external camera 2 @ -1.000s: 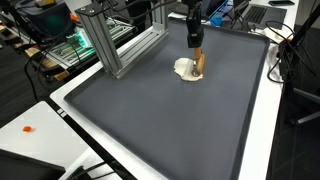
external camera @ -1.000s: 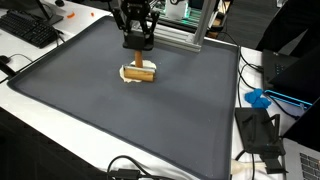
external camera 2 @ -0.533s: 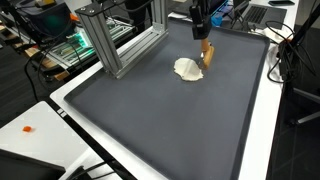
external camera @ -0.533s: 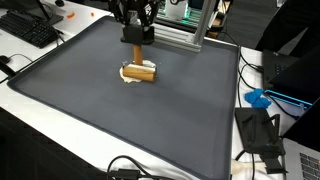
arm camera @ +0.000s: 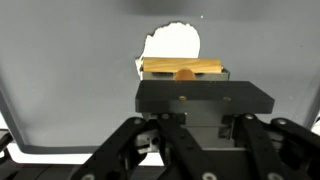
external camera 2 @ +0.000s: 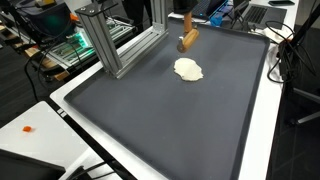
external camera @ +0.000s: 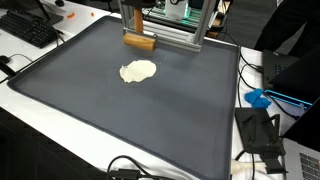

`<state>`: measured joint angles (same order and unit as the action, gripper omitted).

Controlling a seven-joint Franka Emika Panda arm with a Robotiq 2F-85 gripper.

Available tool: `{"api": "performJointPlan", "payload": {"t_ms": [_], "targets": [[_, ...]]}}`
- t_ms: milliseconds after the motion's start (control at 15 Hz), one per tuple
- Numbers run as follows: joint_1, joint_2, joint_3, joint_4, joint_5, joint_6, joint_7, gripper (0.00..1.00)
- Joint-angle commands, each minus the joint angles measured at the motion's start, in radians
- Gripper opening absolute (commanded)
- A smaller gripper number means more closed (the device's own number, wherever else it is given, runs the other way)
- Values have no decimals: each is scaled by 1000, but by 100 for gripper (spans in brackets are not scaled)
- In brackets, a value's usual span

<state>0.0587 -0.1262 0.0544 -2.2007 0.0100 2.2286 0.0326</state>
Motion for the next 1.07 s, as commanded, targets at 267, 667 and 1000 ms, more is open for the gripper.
{"api": "performJointPlan", "payload": {"t_ms": [267, 667, 1000], "targets": [[14, -237, 15, -97, 27, -224, 27, 22], [55, -374, 48, -226, 77, -206, 30, 22], [77, -458, 87, -293, 81, -228, 79, 22]]}}
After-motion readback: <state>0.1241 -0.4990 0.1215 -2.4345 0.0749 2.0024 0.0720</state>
